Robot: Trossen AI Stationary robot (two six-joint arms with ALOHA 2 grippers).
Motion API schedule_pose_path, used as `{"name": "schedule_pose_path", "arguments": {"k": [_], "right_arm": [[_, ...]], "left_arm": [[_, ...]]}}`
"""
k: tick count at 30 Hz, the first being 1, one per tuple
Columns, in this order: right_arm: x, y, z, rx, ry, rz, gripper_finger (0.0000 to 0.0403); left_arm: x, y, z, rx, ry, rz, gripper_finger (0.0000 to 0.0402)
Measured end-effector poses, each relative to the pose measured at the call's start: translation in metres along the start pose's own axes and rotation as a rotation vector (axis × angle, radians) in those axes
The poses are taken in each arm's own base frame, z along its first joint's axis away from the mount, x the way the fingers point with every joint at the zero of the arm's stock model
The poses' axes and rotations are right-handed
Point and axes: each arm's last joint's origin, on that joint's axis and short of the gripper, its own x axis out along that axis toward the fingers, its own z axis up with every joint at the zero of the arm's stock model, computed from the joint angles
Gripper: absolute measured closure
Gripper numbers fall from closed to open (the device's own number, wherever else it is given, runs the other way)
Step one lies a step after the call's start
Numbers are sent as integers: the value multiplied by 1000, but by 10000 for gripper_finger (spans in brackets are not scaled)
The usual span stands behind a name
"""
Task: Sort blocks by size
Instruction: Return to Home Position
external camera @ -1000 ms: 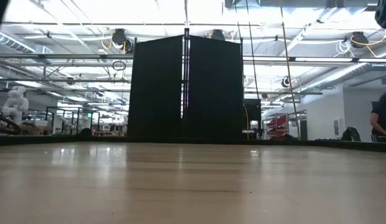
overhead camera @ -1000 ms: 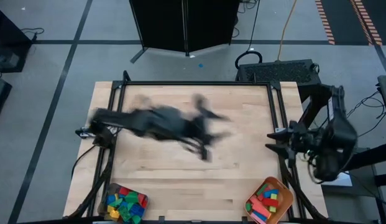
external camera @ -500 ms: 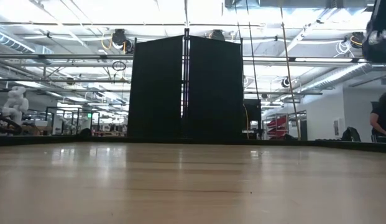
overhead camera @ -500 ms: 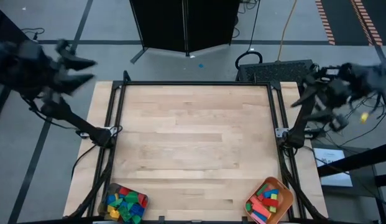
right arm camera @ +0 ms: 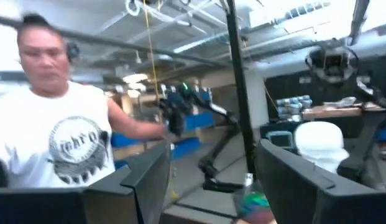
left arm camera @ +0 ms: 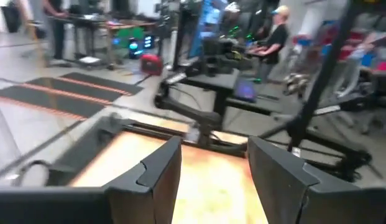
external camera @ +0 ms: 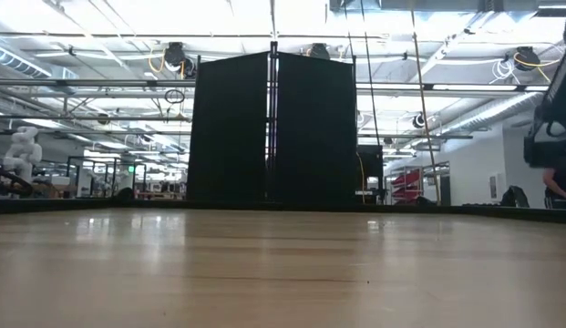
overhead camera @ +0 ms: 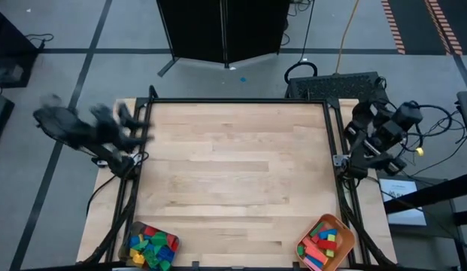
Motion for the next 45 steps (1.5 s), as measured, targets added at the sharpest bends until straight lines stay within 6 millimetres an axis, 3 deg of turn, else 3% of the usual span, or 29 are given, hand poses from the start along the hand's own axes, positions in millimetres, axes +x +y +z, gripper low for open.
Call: {"name": "schedule_pose_path", "arguments": {"k": [4, 9, 13, 20, 26, 34, 40, 45], "right_arm": [[2, 3, -31, 42, 18, -36, 179], [5, 7, -37, 60, 15, 21, 179], [6, 9, -48, 42, 46, 26, 179], [9, 12, -67, 62, 94, -1, 179], [13, 17, -98, 46, 143, -9, 179], [14, 24, -178, 123, 107, -37, 179], [13, 21, -184, 48, 154, -124, 179], [11, 4, -188, -34, 144, -577, 179]], "left_arm": [[4, 7, -71, -105, -118, -119, 217], [6, 14, -148, -223, -242, -267, 217], [2, 20, -188, -319, -337, -363, 217], [0, 29, -249, -380, -317, -385, 217], [0, 28, -256, -388, -258, -328, 217], [-1, 26, -258, -309, -248, -353, 217], [0, 27, -260, -291, -238, -329, 217], [1, 30, -260, -213, -254, -194, 217]]}}
